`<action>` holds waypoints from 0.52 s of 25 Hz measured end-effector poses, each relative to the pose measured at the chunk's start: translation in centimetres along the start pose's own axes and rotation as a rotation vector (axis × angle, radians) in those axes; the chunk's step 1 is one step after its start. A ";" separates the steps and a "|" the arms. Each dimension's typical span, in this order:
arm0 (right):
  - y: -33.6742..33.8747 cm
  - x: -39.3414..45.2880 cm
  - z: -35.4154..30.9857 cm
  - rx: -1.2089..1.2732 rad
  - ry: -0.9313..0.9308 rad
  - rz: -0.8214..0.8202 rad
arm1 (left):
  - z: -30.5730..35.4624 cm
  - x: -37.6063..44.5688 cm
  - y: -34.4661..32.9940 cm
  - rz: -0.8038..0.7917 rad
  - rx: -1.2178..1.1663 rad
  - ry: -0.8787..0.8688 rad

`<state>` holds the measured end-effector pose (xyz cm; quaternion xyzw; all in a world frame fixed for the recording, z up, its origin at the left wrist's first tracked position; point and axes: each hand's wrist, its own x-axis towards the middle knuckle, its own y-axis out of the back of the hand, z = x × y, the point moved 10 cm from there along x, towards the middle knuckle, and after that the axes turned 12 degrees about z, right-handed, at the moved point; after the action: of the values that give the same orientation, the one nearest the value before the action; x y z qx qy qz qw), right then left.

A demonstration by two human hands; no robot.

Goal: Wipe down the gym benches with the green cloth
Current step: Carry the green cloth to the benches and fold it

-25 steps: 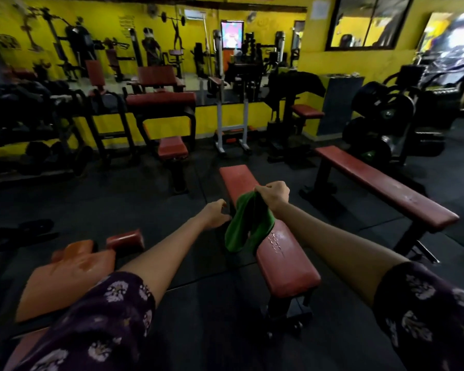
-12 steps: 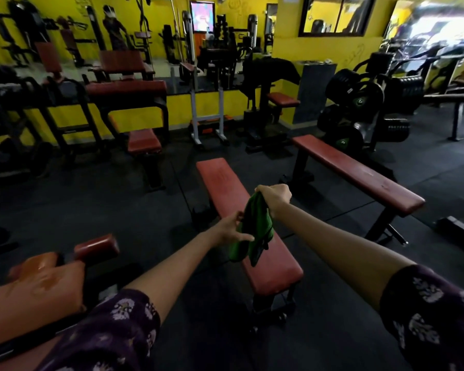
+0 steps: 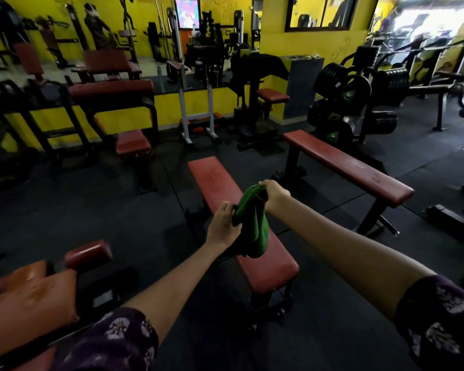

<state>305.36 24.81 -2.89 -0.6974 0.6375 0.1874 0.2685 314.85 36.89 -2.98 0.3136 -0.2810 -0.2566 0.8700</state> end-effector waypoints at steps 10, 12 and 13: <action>-0.6 -0.8 1.2 -0.577 0.471 -0.384 | 6.1 4.3 4.4 0.112 -0.259 -0.081; -0.2 -1.0 1.1 -0.704 0.649 -0.343 | 7.5 4.5 4.8 0.100 -0.137 -0.108; 0.1 -0.9 0.8 -0.757 0.735 -0.295 | 7.8 4.6 5.1 0.105 -0.086 -0.113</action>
<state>305.26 26.01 -2.92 -0.8469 0.4728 0.1078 -0.2182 314.45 34.30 7.10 0.2460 -0.3345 -0.2396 0.8776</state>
